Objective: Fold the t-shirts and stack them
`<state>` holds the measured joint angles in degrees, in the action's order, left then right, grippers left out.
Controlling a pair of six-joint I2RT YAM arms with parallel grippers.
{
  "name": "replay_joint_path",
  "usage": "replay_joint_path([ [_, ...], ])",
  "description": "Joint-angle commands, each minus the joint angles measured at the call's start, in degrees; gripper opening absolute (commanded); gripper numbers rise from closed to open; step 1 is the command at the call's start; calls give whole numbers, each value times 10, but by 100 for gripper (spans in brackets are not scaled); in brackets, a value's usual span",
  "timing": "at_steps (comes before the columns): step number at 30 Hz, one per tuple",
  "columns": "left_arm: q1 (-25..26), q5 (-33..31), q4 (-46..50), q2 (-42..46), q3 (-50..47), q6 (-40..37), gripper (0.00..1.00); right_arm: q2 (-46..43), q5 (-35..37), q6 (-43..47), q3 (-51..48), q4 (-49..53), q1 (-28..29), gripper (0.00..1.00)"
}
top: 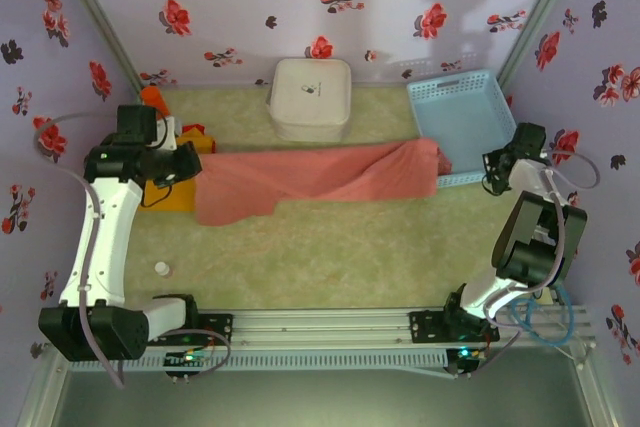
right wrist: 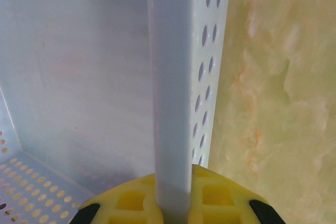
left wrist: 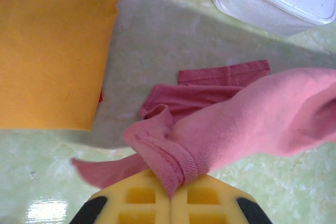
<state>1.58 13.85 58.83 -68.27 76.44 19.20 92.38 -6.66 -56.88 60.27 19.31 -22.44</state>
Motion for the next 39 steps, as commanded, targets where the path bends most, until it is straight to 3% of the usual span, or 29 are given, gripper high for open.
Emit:
replay_joint_path([
  [1, -4, 20, 1, 5, -2, 3, 0, 11, 19, 13, 34, -16, -17, 0],
  [3, -4, 37, -2, 0, -11, 5, 0, 21, 15, 21, 48, -16, -20, 1],
  [5, -4, 55, -9, -3, -25, 11, 0, 32, 8, 30, 60, -14, -20, 15],
  [11, -4, 60, -22, 4, -70, 21, 0, 16, -42, 44, 31, -47, -17, 80],
  [13, -4, 59, -24, 3, -81, 21, 0, -5, -50, 55, 14, -51, -12, 92],
  [20, -4, 48, -29, -2, -96, 25, 0, -93, -48, 107, -38, -8, 47, 94],
  [26, -4, 16, -16, -13, -89, 21, 7, -188, -18, 173, -96, 49, 155, 90],
  [28, -4, 7, -10, -22, -83, 18, 14, -217, -2, 193, -112, 77, 199, 89],
  [29, -4, 5, -8, -25, -82, 18, 22, -228, -5, 199, -123, 78, 216, 88],
  [31, -4, -2, -1, -33, -83, 18, 48, -245, -10, 207, -152, 78, 253, 86],
  [33, -4, -3, -2, -36, -92, 21, 59, -249, -18, 216, -183, 65, 283, 84],
  [39, -3, 1, -20, -20, -109, 42, 65, -220, -22, 200, -246, 46, 327, 78],
])
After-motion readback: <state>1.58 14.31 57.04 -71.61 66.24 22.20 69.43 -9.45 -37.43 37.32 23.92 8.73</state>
